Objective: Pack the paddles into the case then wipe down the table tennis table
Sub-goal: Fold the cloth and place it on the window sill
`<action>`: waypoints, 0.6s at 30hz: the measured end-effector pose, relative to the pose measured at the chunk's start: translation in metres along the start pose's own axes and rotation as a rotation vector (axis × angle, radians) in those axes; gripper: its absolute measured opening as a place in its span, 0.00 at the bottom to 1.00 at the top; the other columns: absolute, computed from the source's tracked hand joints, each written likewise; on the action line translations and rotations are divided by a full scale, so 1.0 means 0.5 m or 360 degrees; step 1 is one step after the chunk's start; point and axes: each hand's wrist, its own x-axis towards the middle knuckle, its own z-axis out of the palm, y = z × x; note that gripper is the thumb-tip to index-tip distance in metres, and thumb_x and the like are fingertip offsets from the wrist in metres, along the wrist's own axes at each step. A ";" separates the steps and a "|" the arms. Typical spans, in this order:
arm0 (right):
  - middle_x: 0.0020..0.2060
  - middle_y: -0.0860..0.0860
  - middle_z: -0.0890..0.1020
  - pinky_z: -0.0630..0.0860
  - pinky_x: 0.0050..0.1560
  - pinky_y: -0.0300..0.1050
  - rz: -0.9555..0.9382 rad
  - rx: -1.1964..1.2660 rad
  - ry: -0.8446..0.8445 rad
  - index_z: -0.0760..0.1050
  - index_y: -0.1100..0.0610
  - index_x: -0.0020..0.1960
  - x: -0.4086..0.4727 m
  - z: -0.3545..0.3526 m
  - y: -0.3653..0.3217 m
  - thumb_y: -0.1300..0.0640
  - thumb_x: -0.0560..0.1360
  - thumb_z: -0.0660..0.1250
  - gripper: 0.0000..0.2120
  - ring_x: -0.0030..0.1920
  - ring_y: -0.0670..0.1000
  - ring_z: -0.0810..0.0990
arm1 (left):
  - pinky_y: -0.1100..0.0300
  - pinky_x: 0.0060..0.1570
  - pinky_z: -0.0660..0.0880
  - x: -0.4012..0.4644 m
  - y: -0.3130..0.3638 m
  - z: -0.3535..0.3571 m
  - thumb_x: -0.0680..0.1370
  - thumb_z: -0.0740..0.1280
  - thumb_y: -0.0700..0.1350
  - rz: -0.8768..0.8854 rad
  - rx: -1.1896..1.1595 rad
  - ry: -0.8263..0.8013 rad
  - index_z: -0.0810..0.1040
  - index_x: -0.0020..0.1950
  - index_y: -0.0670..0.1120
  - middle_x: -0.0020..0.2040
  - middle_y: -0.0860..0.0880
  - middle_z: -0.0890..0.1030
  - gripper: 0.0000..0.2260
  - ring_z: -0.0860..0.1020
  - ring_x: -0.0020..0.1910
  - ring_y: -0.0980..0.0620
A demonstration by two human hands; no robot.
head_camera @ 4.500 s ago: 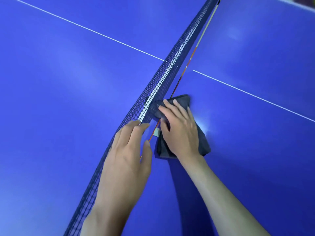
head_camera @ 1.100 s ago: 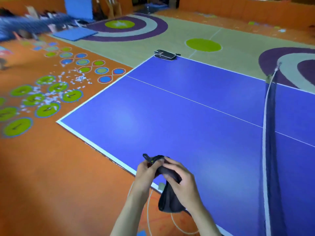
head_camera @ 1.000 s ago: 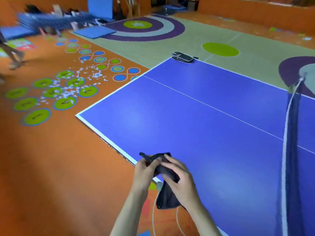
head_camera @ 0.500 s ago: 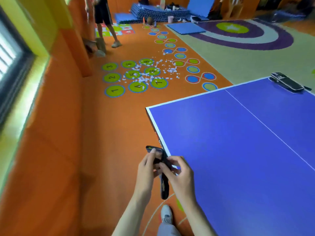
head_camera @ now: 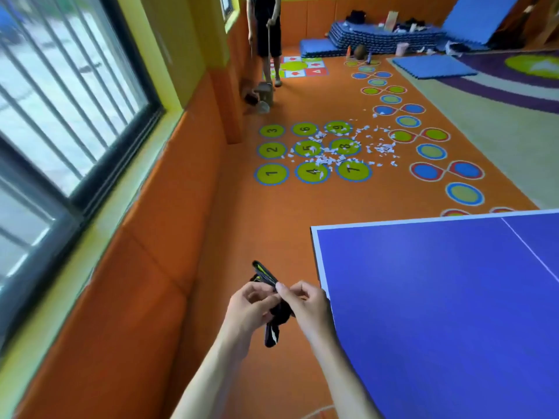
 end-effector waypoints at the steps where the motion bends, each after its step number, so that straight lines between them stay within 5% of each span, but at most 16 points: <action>1: 0.29 0.43 0.80 0.71 0.35 0.40 0.0004 -0.0027 -0.0023 0.76 0.50 0.33 0.018 0.008 0.003 0.44 0.76 0.75 0.17 0.32 0.43 0.77 | 0.46 0.53 0.82 0.017 -0.001 -0.005 0.76 0.74 0.34 -0.0032 -0.0023 0.0038 0.79 0.52 0.39 0.44 0.41 0.83 0.08 0.85 0.46 0.45; 5: 0.39 0.43 0.87 0.83 0.48 0.48 0.0111 -0.0011 -0.0099 0.84 0.46 0.44 0.088 0.042 0.021 0.50 0.77 0.75 0.03 0.42 0.42 0.85 | 0.52 0.46 0.83 0.086 0.000 -0.033 0.75 0.75 0.32 -0.0207 -0.0178 0.0102 0.75 0.63 0.40 0.50 0.41 0.86 0.18 0.86 0.52 0.41; 10: 0.45 0.44 0.89 0.84 0.55 0.54 0.0171 -0.0099 -0.0242 0.87 0.47 0.51 0.171 0.078 0.021 0.55 0.81 0.69 0.08 0.49 0.45 0.87 | 0.42 0.67 0.77 0.190 0.012 -0.080 0.71 0.72 0.33 -0.0523 -0.0507 -0.0071 0.78 0.66 0.36 0.57 0.36 0.85 0.23 0.83 0.61 0.39; 13: 0.45 0.42 0.88 0.83 0.55 0.48 0.0144 -0.0250 -0.0289 0.86 0.46 0.51 0.231 0.101 -0.016 0.56 0.81 0.68 0.09 0.50 0.42 0.86 | 0.45 0.66 0.77 0.255 0.047 -0.099 0.73 0.74 0.41 -0.0608 -0.0561 -0.0168 0.84 0.61 0.39 0.53 0.38 0.86 0.17 0.85 0.51 0.44; 16: 0.44 0.40 0.88 0.80 0.52 0.37 0.0099 -0.0339 -0.0316 0.85 0.45 0.50 0.291 0.135 -0.065 0.56 0.81 0.69 0.09 0.49 0.38 0.85 | 0.50 0.52 0.79 0.330 0.092 -0.121 0.80 0.69 0.42 -0.0573 -0.0389 -0.0188 0.83 0.57 0.41 0.40 0.44 0.84 0.09 0.83 0.37 0.49; 18: 0.44 0.39 0.87 0.78 0.48 0.33 0.0066 -0.0375 -0.0298 0.85 0.45 0.49 0.331 0.163 -0.085 0.57 0.81 0.69 0.09 0.48 0.37 0.84 | 0.50 0.48 0.80 0.380 0.118 -0.147 0.80 0.67 0.41 -0.0510 -0.0271 -0.0203 0.81 0.54 0.42 0.41 0.43 0.83 0.05 0.82 0.38 0.48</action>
